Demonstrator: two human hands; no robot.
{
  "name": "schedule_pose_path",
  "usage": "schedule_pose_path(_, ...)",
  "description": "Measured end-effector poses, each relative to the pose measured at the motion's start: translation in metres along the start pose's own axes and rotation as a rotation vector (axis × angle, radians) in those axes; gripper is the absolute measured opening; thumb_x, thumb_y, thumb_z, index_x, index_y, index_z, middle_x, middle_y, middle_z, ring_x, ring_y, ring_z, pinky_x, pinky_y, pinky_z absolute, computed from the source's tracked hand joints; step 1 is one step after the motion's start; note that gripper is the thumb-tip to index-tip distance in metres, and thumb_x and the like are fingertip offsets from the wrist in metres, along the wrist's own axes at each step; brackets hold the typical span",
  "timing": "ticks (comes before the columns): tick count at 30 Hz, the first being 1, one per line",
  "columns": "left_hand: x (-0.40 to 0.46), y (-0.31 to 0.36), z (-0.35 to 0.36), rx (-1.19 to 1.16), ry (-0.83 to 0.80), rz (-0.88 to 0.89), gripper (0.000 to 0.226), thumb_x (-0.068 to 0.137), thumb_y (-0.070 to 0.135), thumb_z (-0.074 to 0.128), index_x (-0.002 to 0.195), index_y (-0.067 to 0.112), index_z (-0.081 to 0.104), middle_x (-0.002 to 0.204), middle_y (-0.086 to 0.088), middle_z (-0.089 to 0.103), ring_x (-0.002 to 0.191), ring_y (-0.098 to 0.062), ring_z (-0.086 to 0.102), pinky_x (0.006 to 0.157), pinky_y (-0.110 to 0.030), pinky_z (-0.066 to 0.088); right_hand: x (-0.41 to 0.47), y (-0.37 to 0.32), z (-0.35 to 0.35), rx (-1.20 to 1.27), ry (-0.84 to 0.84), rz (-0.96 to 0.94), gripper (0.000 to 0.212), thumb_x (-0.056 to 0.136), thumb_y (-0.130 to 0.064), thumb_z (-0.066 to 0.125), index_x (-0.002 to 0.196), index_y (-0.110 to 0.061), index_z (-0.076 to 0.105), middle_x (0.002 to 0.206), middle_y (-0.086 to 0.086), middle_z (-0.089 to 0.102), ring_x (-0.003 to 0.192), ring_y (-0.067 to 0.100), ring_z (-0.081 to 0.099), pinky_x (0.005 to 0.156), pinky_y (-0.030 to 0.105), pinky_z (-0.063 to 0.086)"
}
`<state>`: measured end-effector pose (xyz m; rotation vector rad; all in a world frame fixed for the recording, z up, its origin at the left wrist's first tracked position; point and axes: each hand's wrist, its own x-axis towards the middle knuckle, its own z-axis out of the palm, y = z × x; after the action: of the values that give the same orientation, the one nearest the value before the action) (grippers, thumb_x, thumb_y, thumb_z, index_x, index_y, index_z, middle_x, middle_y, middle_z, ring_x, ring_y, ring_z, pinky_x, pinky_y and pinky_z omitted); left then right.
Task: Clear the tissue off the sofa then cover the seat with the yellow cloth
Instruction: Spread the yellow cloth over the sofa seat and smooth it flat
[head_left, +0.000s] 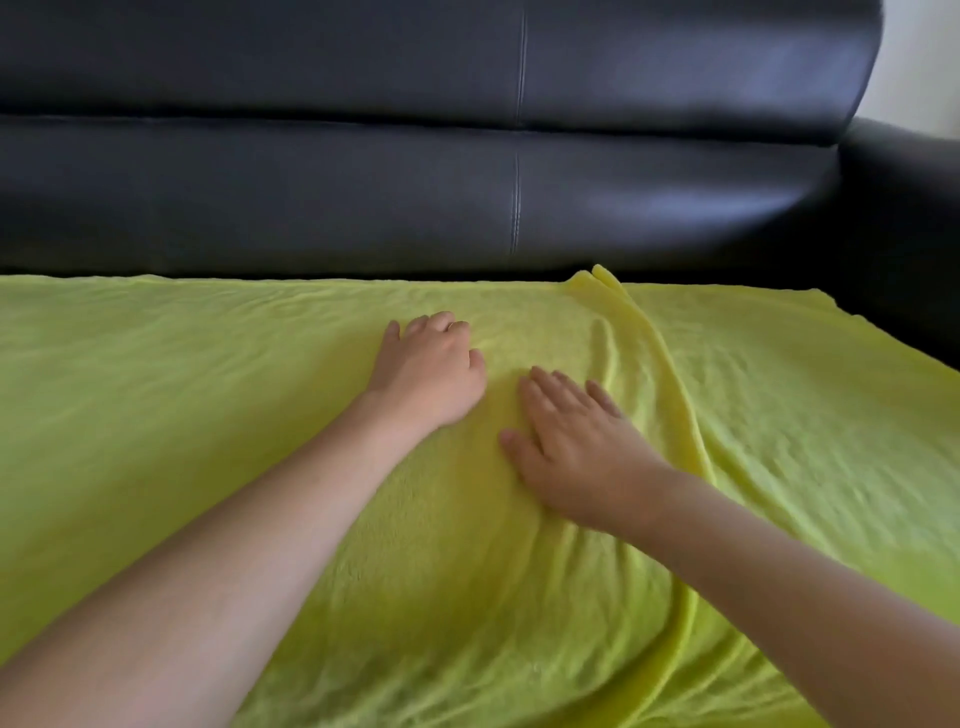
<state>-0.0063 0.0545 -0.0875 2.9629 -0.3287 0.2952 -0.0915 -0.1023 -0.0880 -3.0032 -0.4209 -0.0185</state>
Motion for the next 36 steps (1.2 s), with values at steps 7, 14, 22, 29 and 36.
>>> schedule_pose_path(7,-0.051,0.025,0.006,-0.028,-0.161,0.077,0.065,0.099,0.056,0.017,0.156,0.025,0.016,0.164,0.006,0.008,0.150,-0.018,0.003,0.120,-0.048,0.004,-0.013,0.066,-0.003,-0.044,0.005,0.225,0.069,0.099,-0.055,0.015,0.155,-0.018,0.005,0.163,0.002,0.001,0.149,0.016,-0.003,0.120,0.041,-0.005)
schedule_pose_path(14,-0.052,0.024,0.012,0.000,-0.142,0.061,0.064,0.099,0.058,0.015,0.156,0.029,0.008,0.164,0.010,0.002,0.150,-0.016,-0.003,0.121,-0.047,-0.002,-0.055,0.050,0.004,-0.075,-0.010,-0.088,0.074,0.093,-0.065,0.011,0.155,-0.026,-0.004,0.162,-0.007,-0.008,0.147,0.008,-0.011,0.119,0.034,-0.009)
schedule_pose_path(22,-0.047,0.039,0.000,0.014,-0.145,0.063,0.063,0.101,0.052,0.017,0.157,0.023,0.010,0.164,0.006,0.001,0.150,-0.018,-0.002,0.121,-0.047,-0.001,-0.034,0.117,-0.008,0.127,0.137,0.333,0.064,0.100,-0.053,0.023,0.154,-0.019,0.015,0.161,0.004,0.015,0.146,0.023,0.017,0.118,0.040,0.014)
schedule_pose_path(29,-0.045,0.074,0.013,-0.065,-0.209,0.135,0.064,0.100,0.056,0.012,0.157,0.028,0.004,0.164,0.009,-0.003,0.150,-0.016,-0.005,0.121,-0.047,-0.002,-0.044,0.152,-0.002,0.057,0.061,0.374,0.065,0.097,-0.058,0.014,0.155,-0.028,0.008,0.162,-0.007,0.004,0.148,0.013,0.001,0.120,0.038,0.001)
schedule_pose_path(36,-0.046,0.071,0.019,-0.006,-0.176,0.139,0.066,0.098,0.060,0.007,0.156,0.031,-0.001,0.163,0.012,-0.006,0.150,-0.014,-0.008,0.121,-0.047,-0.004,-0.054,0.207,-0.007,0.027,0.035,0.465,0.070,0.094,-0.063,0.014,0.155,-0.029,0.006,0.162,-0.007,0.002,0.149,0.013,0.001,0.121,0.039,0.001)
